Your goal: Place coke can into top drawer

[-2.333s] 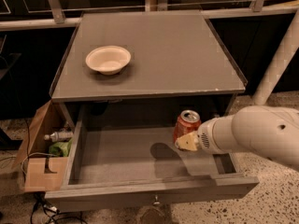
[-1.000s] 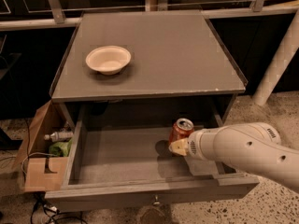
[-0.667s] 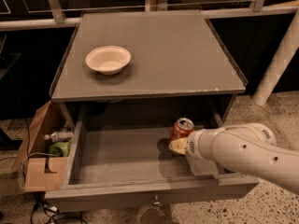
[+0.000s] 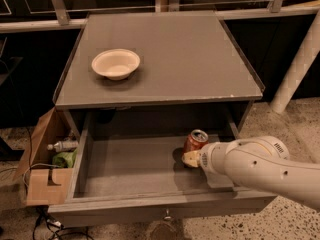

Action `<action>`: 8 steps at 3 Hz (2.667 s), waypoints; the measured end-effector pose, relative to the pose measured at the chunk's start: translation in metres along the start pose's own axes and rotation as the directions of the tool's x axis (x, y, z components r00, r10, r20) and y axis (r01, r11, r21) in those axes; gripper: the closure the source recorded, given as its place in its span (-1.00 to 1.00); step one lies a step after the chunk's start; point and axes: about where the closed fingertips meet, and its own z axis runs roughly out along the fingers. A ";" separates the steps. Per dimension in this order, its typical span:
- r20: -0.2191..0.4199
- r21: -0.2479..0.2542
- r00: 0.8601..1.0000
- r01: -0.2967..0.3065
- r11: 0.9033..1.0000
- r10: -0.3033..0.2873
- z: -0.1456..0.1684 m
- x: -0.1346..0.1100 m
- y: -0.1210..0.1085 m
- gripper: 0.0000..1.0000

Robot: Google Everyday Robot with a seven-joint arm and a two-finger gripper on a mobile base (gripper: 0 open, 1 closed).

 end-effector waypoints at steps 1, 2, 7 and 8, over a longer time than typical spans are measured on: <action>0.007 -0.001 1.000 -0.017 1.000 0.017 0.006 0.004 -0.002 1.00; 0.012 -0.006 0.999 -0.052 0.999 0.052 0.010 0.014 -0.002 1.00; 0.003 0.007 0.999 -0.051 0.999 0.051 0.004 0.019 -0.003 -0.76; 0.003 0.007 0.999 -0.051 0.999 0.051 0.004 0.019 -0.003 -1.00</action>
Offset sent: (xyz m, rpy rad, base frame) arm -0.0048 0.0110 -0.0341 0.0417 0.0081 -0.0525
